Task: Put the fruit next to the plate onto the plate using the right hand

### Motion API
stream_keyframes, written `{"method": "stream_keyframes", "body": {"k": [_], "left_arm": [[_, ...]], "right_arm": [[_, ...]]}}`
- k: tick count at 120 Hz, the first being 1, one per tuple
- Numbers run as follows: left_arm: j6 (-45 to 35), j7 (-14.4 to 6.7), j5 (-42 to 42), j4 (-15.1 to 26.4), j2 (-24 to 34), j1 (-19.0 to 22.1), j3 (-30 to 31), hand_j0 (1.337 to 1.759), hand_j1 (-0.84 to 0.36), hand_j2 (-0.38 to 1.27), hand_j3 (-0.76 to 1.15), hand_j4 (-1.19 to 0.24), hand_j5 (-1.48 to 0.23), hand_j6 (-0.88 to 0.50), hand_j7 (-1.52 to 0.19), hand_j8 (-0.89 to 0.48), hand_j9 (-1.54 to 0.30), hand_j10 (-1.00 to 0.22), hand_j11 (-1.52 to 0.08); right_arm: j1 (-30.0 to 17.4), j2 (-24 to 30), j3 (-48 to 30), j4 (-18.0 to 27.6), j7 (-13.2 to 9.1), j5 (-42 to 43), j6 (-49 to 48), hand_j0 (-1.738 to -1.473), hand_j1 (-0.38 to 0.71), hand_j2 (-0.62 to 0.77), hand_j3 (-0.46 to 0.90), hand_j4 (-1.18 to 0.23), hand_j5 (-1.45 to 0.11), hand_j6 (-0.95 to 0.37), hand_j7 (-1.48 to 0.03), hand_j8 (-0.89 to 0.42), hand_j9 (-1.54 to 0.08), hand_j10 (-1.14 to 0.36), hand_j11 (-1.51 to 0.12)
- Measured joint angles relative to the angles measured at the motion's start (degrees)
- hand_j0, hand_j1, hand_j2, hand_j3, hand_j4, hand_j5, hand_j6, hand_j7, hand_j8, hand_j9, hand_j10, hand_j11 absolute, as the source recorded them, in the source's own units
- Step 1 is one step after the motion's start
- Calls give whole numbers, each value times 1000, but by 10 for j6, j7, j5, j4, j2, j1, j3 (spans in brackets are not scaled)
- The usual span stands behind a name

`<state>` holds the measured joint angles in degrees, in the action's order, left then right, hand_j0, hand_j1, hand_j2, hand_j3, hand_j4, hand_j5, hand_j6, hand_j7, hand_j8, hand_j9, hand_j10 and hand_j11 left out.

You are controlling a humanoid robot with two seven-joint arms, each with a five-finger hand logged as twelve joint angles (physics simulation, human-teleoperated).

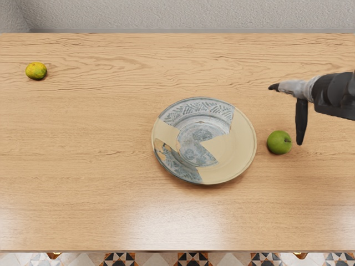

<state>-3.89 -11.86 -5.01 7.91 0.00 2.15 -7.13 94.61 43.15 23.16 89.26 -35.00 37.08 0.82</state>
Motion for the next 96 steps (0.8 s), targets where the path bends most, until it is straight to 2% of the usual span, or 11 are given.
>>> {"method": "stream_keyframes", "body": {"k": [29,50,96], "left_arm": [[0,0,0,0,0,0,1,1658,349,0,0,-1,0,-1,0,-1,0,0,0],[0,0,0,0,0,0,1,1658,349,0,0,-1,0,-1,0,-1,0,0,0],[0,0,0,0,0,-1,-1,1658,349,0,0,-1,0,-1,0,-1,0,0,0]], "right_arm": [[-64,-40,0,7,0,74,91,-1658,-349,1,0,-3,0,-4,0,-3,0,-2,0],[-89,-47,3,33,0,119,152,-1658,-337,-1,0,-13,-14,-15,-14,-14,-14,-13,-14],[-163,-12,5,71,0,189,215,-1658,-282,-10,0,-60,-74,-61,-74,-60,-74,-59,-74]]}}
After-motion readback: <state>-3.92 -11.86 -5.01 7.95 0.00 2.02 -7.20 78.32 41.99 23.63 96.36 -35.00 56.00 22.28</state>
